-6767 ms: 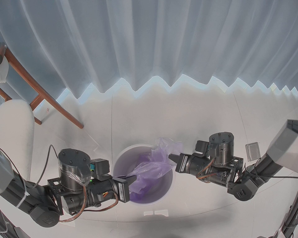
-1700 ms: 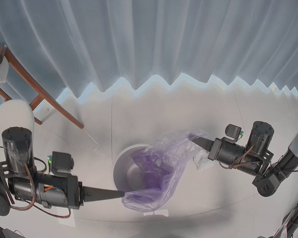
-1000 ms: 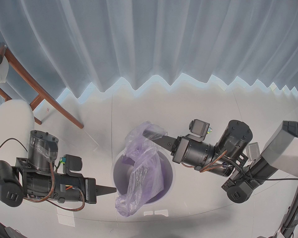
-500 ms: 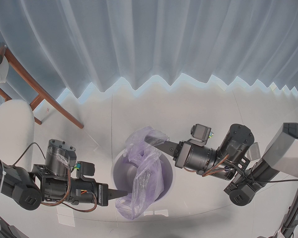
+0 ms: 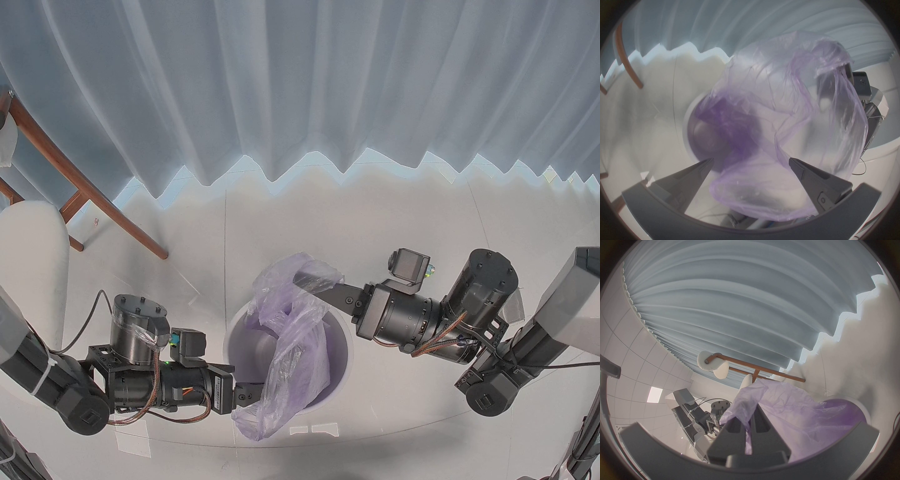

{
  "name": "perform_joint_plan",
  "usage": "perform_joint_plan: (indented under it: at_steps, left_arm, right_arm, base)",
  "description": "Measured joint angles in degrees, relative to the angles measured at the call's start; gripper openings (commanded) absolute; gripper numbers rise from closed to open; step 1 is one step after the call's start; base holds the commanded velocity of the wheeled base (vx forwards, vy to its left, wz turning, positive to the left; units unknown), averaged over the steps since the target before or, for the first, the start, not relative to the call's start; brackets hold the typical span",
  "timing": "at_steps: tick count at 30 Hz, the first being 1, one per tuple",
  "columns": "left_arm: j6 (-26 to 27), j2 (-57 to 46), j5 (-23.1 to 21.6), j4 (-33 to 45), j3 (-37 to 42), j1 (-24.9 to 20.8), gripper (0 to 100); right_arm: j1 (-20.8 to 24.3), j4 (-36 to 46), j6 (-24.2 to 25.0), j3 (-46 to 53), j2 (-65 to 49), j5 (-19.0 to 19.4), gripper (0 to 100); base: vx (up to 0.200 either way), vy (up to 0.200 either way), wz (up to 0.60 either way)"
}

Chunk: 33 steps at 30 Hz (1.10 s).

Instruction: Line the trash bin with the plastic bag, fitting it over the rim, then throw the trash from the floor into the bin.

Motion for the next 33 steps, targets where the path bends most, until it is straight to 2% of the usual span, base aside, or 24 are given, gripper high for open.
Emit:
perform_joint_plan:
  at_steps: [5, 8, 13, 16, 20, 25, 27, 30, 33]
  left_arm:
    - [3.30, 3.13, -0.23, -14.35, 4.11, 1.90, 100]
    - [7.63, 4.96, -0.46, -21.54, 6.55, 4.02, 100]
    - [13.14, 6.72, -1.12, -25.60, 10.03, 9.12, 100]
    - [15.66, 7.13, -5.55, -26.49, 11.91, 11.30, 100]
    - [19.33, 7.83, -14.40, -29.39, 13.65, 14.25, 100]
    - [28.32, 10.85, -23.32, -32.63, 14.57, 19.42, 100]
    - [33.62, 13.31, -26.69, -34.07, 14.70, 21.43, 100]
    - [37.40, 16.77, -29.26, -37.23, 14.81, 23.31, 100]
    - [38.14, 19.52, -30.34, -39.52, 14.81, 24.22, 100]
  right_arm:
    - [-0.01, -0.16, 0.11, 0.77, -0.94, 0.00, 0]
    - [-0.12, -0.24, 0.18, 1.21, -1.55, 0.00, 0]
    - [-0.33, -0.55, 0.24, 1.82, -2.43, 0.02, 0]
    - [-0.43, -0.74, 0.27, 2.06, -2.74, 0.02, 0]
    - [-0.52, -0.90, 0.27, 2.26, -2.96, 0.02, 0]
    - [-0.59, -0.99, 0.27, 2.34, -3.04, 0.05, 0]
    - [-0.61, -0.96, 0.27, 2.32, -3.06, 0.07, 0]
    - [-0.61, -0.96, 0.32, 2.23, -3.04, 0.07, 0]
    - [-0.61, -0.96, 0.38, 2.23, -3.01, 0.07, 0]
  base:
    - [0.000, 0.000, 0.00]
    - [0.000, 0.000, 0.00]
    - [0.000, 0.000, 0.00]
    - [0.000, 0.000, 0.00]
    - [0.000, 0.000, 0.00]
    - [0.000, 0.000, 0.00]
    - [0.000, 0.000, 0.00]
    - [0.000, 0.000, 0.00]
    - [0.000, 0.000, 0.00]
